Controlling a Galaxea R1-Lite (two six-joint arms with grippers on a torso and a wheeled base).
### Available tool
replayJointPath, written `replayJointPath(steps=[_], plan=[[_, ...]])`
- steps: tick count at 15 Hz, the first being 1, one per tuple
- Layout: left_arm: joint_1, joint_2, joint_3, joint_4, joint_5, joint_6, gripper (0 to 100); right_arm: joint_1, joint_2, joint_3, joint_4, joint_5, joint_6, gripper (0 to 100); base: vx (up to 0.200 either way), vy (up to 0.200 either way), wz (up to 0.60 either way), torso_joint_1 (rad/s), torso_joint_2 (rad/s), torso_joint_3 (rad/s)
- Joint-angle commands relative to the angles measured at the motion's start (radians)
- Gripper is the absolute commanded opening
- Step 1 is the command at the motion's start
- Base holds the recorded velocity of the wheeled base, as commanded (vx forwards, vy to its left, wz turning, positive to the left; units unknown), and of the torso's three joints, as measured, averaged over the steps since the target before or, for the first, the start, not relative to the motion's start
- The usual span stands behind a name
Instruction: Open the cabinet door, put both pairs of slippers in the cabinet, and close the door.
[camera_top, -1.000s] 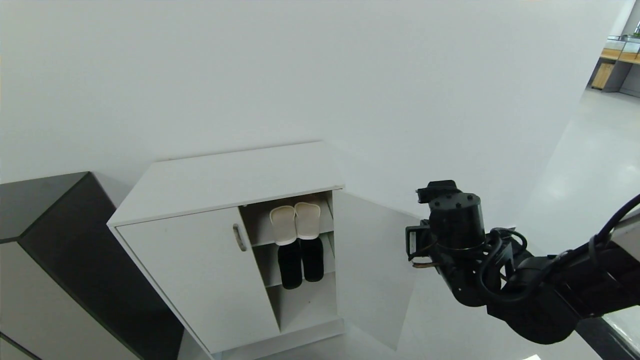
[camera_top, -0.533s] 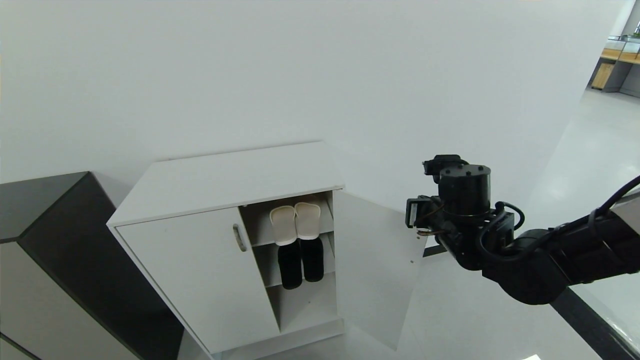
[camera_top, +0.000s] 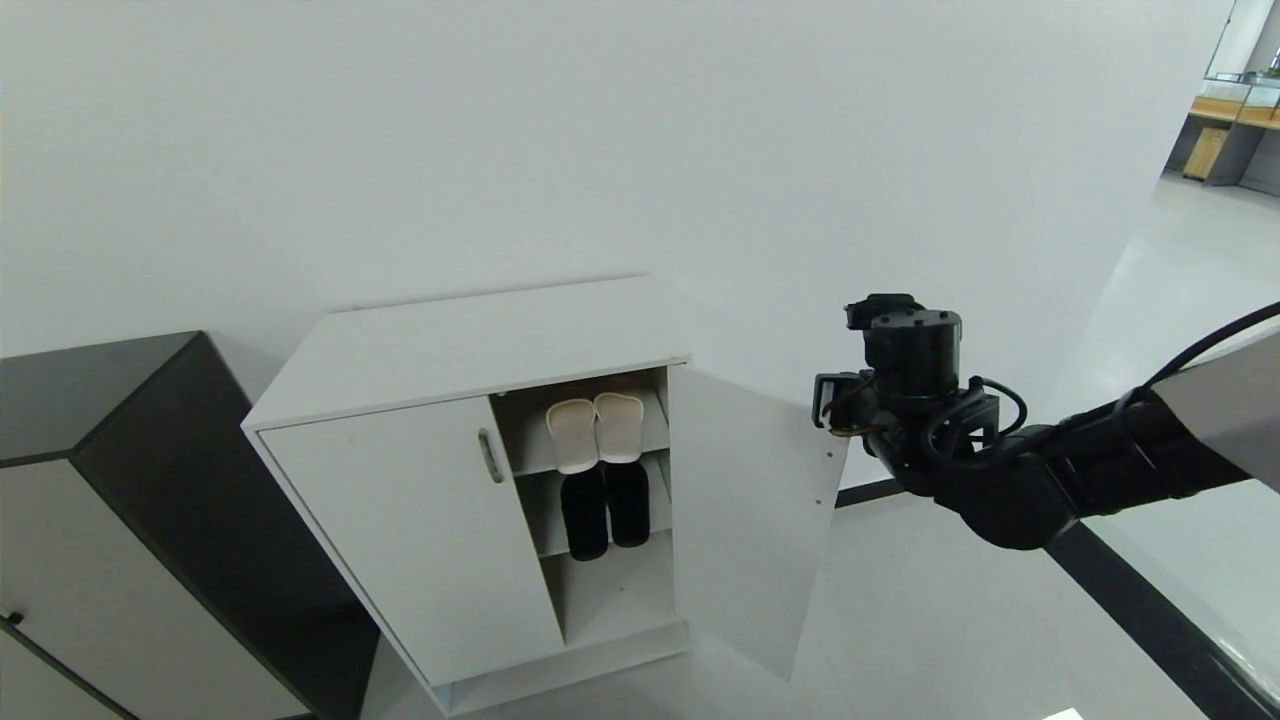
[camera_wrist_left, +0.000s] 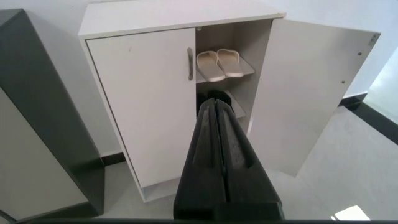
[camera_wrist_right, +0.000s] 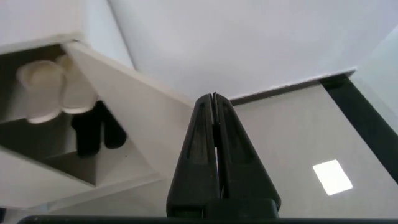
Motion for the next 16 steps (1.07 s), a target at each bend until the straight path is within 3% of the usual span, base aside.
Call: replayJointPath(steps=[1,7,16], plan=[[0.000,0.000,0.000,0.000,0.000,0.000,0,-0.036,0.077,-0.073,0.025,0.007,0.001,0,0.000,0.000,0.00,0.000,0.00,0.000],[0.000,0.000,0.000,0.000,0.001,-0.003,0,-0.076,0.135,-0.155,0.033,0.069,0.008,0,0.000,0.000,0.00,0.000,0.00,0.000],[0.000,0.000,0.000,0.000,0.010,-0.007,0,-0.094,0.235,-0.217,0.033,0.070,0.011,0,0.000,0.000,0.00,0.000,0.00,0.000]])
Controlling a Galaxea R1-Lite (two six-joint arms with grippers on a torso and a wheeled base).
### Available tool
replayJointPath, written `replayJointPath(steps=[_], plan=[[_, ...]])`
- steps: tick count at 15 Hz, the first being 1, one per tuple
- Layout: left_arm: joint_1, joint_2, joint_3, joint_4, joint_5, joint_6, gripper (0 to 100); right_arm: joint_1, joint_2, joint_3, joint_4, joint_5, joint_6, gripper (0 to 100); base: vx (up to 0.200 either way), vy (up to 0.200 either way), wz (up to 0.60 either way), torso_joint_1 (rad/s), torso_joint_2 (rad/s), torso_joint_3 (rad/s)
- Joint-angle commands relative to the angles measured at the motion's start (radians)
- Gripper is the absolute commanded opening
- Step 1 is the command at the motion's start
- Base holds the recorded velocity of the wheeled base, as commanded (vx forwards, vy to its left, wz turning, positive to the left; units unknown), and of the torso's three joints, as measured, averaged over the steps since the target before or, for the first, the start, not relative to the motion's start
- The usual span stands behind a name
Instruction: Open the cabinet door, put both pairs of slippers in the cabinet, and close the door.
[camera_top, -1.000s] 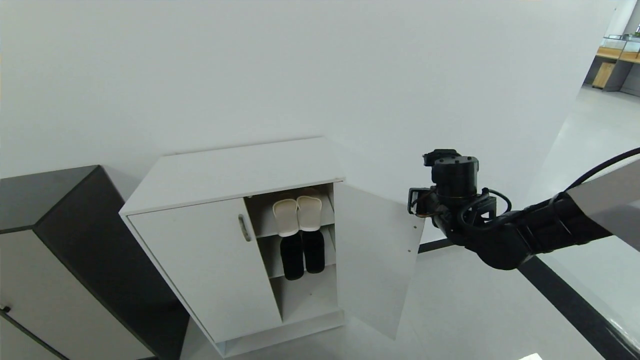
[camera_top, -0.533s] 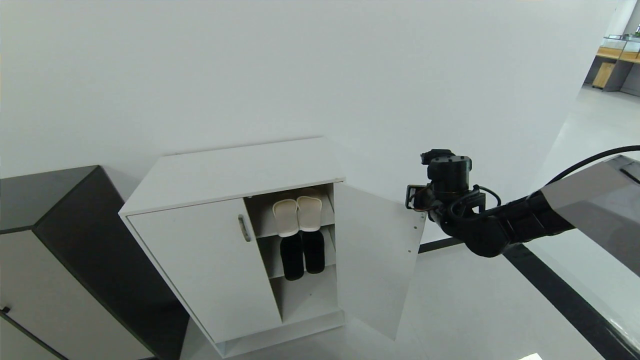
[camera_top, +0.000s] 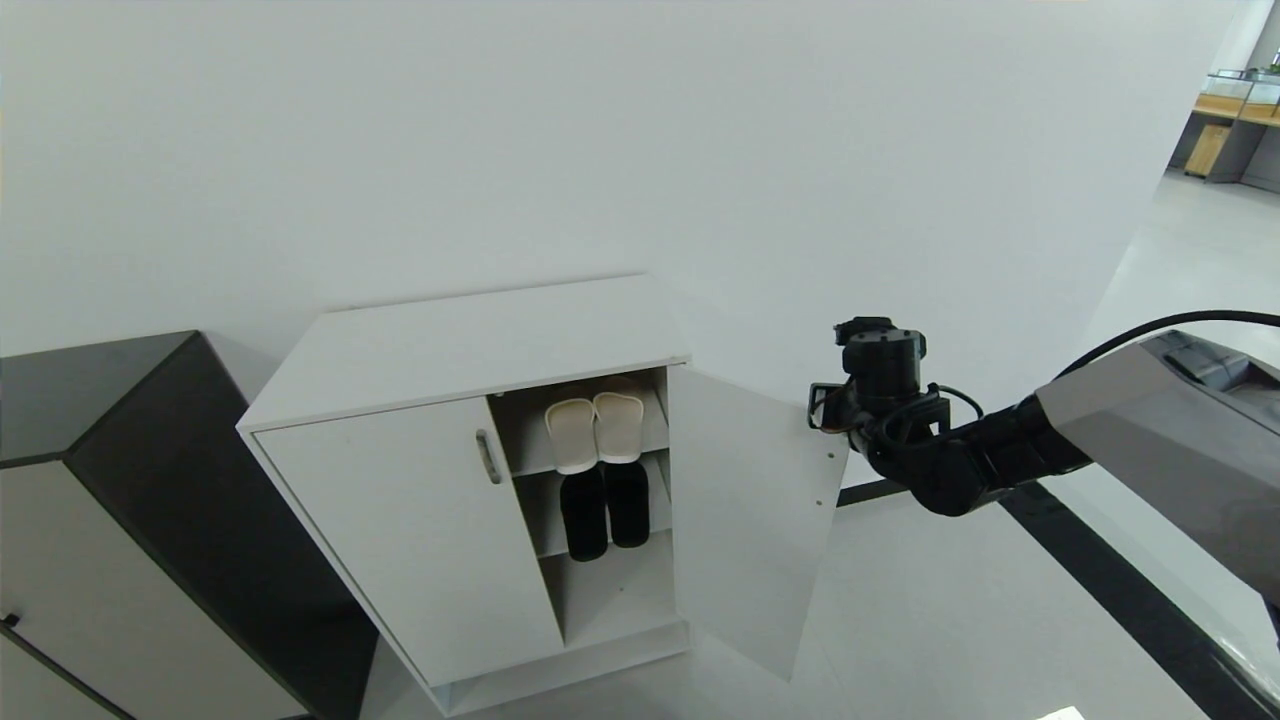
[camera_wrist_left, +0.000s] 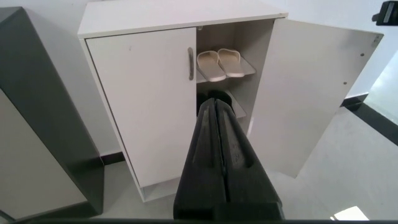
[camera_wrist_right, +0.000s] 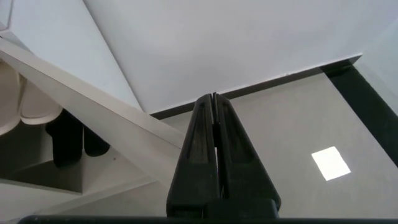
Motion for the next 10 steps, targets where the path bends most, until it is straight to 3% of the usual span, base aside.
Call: replayJointPath(steps=[1,10], plan=[[0.000,0.000,0.000,0.000,0.002,-0.001,0,0.000,0.016,0.000,-0.001,0.000,0.001,0,0.000,0.000,0.00,0.000,0.00,0.000],[0.000,0.000,0.000,0.000,0.002,-0.001,0,0.010,0.002,0.035,0.019,-0.002,0.001,0,0.000,0.000,0.00,0.000,0.00,0.000]])
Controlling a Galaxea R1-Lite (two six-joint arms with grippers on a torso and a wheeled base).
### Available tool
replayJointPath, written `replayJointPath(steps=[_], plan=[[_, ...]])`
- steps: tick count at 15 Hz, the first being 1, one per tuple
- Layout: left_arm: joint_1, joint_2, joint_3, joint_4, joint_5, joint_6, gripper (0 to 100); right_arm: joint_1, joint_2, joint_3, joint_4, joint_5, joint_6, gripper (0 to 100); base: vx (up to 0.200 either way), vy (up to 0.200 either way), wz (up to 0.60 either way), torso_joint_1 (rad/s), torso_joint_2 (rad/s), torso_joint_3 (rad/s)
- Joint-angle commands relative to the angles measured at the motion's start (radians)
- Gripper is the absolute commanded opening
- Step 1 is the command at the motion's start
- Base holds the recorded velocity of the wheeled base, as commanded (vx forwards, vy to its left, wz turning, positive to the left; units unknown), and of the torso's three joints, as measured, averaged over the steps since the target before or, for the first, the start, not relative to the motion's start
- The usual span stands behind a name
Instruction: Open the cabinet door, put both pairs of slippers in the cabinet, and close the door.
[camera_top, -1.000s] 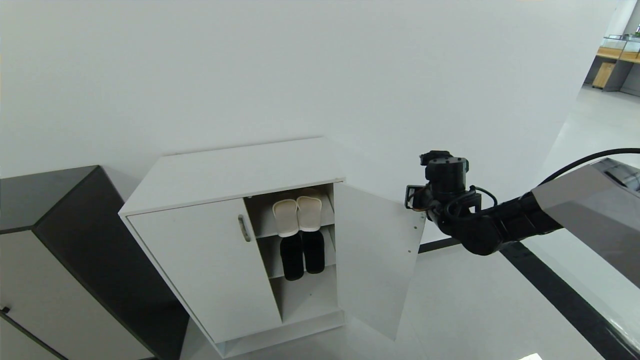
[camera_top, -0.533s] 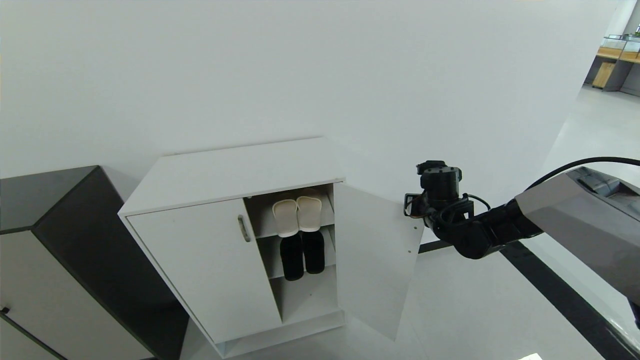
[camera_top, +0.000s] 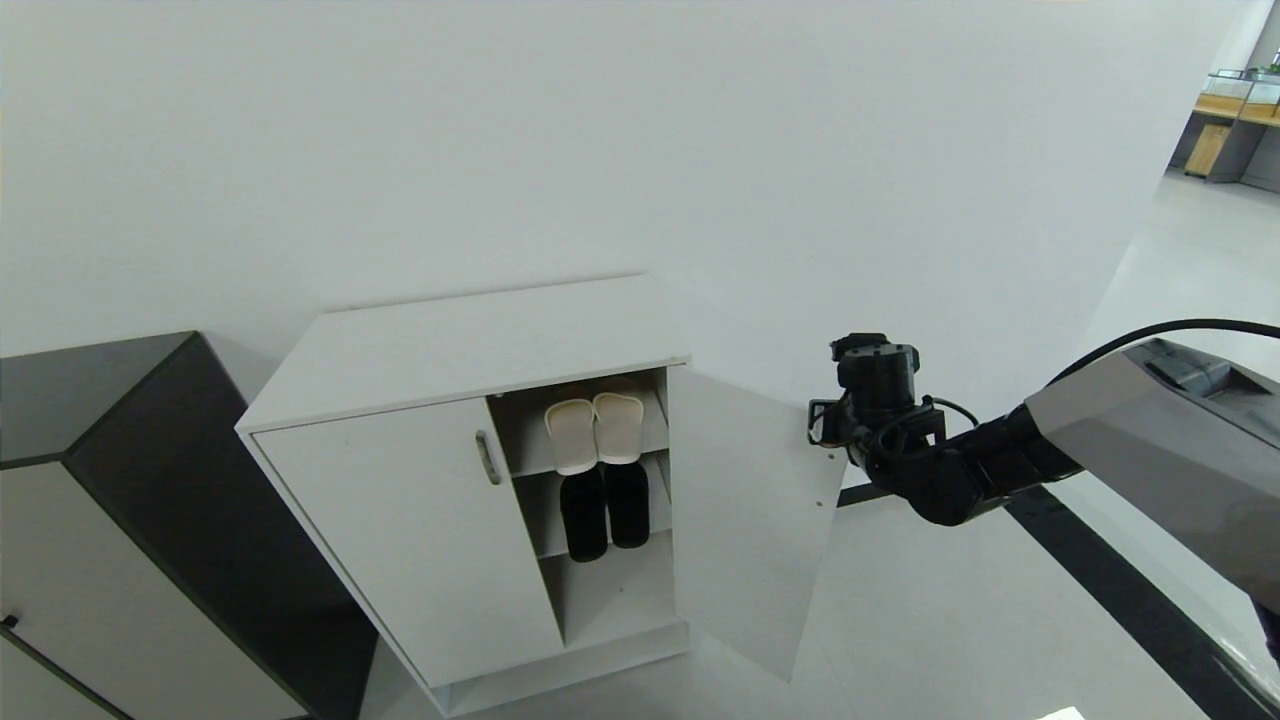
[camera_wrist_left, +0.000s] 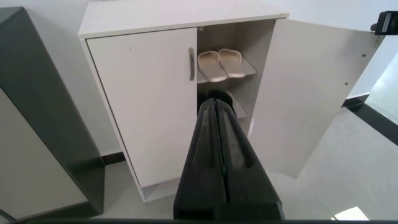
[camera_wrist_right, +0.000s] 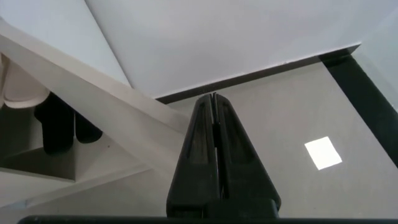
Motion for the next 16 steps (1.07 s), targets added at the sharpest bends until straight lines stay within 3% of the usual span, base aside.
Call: replayJointPath(steps=[1,4,10,12,16], plan=[[0.000,0.000,0.000,0.000,0.000,-0.001,0,0.010,-0.018,0.016,0.008,0.000,0.000,0,0.000,0.000,0.00,0.000,0.00,0.000],[0.000,0.000,0.000,-0.002,0.000,-0.001,0,0.045,-0.067,0.050,0.047,-0.002,0.008,0,0.000,0.000,0.00,0.000,0.00,0.000],[0.000,0.000,0.000,0.000,0.000,-0.001,0,0.231,-0.162,0.183,0.041,-0.009,0.011,0,0.000,0.000,0.00,0.000,0.00,0.000],[0.000,0.000,0.000,0.000,0.000,-0.002,0,0.235,-0.174,0.185,0.039,-0.026,0.011,0,0.000,0.000,0.00,0.000,0.00,0.000],[0.000,0.000,0.000,0.000,0.000,-0.002,0,0.146,-0.127,0.128,0.039,-0.034,0.009,0,0.000,0.000,0.00,0.000,0.00,0.000]])
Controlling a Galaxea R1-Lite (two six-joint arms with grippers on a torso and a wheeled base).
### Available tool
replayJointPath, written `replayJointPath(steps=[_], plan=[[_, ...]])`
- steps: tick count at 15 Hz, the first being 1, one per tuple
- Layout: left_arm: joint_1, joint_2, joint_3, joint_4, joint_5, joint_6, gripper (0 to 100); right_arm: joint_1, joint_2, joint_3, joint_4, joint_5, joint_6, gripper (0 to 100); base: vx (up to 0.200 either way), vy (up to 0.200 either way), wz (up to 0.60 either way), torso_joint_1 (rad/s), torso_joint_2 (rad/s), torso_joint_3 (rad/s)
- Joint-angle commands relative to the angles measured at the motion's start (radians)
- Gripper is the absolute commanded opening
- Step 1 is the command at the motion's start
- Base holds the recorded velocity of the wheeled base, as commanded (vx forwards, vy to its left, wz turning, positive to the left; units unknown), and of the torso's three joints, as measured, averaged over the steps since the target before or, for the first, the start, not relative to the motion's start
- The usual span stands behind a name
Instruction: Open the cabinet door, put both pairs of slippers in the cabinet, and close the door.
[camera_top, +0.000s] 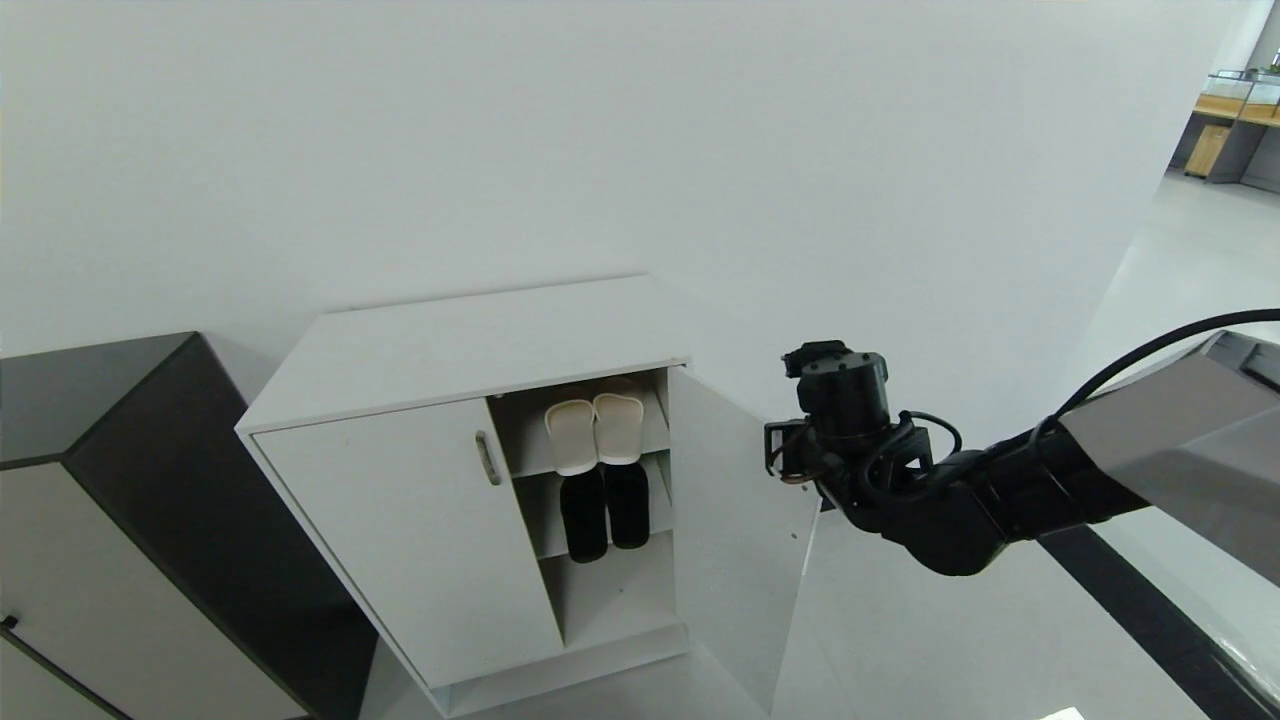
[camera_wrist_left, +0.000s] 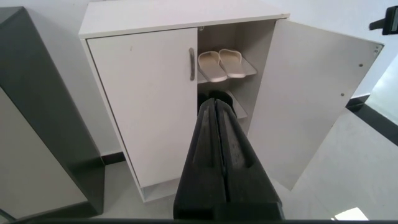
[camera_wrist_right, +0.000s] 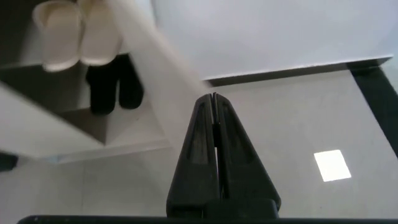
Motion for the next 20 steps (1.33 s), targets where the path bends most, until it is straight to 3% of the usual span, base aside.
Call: replayJointPath(steps=[1,10,20], plan=[[0.000,0.000,0.000,0.000,0.000,0.001,0,-0.039,0.032,-0.028,0.001,0.003,-0.001,0,0.000,0.000,0.00,0.000,0.00,0.000],[0.000,0.000,0.000,0.000,0.000,0.000,0,-0.055,0.076,-0.040,0.004,0.001,-0.002,0,0.000,0.000,0.00,0.000,0.00,0.000],[0.000,0.000,0.000,-0.002,-0.002,0.000,0,0.122,-0.008,0.067,0.002,0.003,0.021,0,0.000,0.000,0.00,0.000,0.00,0.000]])
